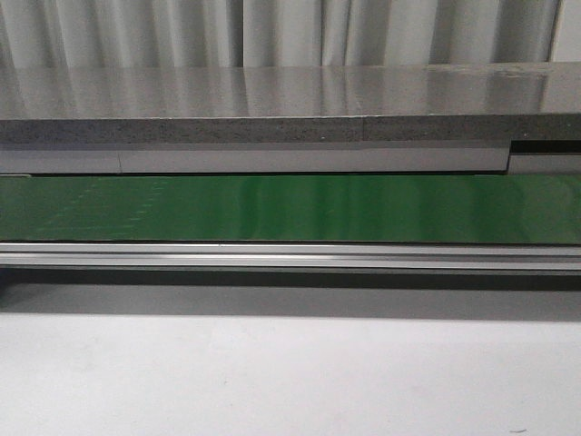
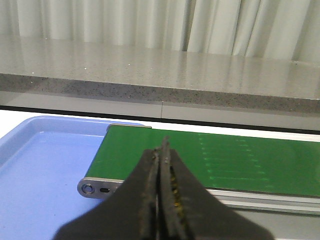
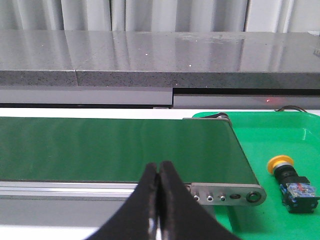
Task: Move button from right to left
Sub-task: 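Move the right gripper over the yellow-capped button in the green tray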
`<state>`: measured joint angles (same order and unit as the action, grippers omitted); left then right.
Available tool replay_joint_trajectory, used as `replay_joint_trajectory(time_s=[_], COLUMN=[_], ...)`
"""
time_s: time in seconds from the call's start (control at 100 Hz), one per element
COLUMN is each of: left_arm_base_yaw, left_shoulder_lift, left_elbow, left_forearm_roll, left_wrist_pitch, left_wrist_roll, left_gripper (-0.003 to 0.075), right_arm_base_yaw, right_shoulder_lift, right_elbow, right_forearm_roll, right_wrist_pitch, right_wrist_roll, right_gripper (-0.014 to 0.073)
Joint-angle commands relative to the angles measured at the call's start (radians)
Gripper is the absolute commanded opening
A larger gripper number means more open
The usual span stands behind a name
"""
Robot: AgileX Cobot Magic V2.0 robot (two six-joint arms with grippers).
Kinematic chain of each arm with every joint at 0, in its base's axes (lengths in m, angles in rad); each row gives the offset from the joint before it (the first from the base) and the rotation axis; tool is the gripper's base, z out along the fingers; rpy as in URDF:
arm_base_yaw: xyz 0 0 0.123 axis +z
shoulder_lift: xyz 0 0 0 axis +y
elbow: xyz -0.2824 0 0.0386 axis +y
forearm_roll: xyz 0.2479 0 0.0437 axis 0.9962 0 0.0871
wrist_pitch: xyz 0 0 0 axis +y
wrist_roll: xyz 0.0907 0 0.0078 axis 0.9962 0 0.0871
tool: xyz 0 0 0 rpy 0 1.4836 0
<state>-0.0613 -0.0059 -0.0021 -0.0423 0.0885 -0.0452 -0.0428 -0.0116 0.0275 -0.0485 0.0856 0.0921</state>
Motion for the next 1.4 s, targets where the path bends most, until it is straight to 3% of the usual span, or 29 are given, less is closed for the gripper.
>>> replay_joint_trajectory(time_s=[0.0,0.61,0.85,1.2,1.39], left_arm_base_yaw=[0.003,0.003,0.003,0.003,0.003], left_shoulder_lift=[-0.031,-0.031,-0.031,-0.031,-0.031], left_elbow=[0.045,0.045,0.045,0.045,0.045], left_forearm_roll=[-0.002,-0.002,-0.002,-0.002,-0.002], left_wrist_pitch=[-0.073,-0.073,-0.073,-0.073,-0.073], left_wrist_roll=[-0.009,-0.009,-0.009,-0.009,-0.009], left_gripper=[-0.0020,-0.0020,-0.0020,-0.0020,-0.0020], right_arm_base_yaw=[-0.005,-0.005,-0.006,-0.007,-0.007], right_shoulder_lift=[-0.018,-0.018,-0.018,0.024,0.161], right_elbow=[-0.015,-0.015,-0.022,-0.238,-0.421], right_forearm_roll=[0.000,0.000,-0.092,-0.072,-0.069], right_wrist_pitch=[-0.074,-0.074,-0.035,0.192,0.424], right_wrist_roll=[-0.002,-0.002,-0.004,-0.003,-0.003], right_gripper=[-0.0066,-0.0066,-0.0066,-0.0066,-0.0066])
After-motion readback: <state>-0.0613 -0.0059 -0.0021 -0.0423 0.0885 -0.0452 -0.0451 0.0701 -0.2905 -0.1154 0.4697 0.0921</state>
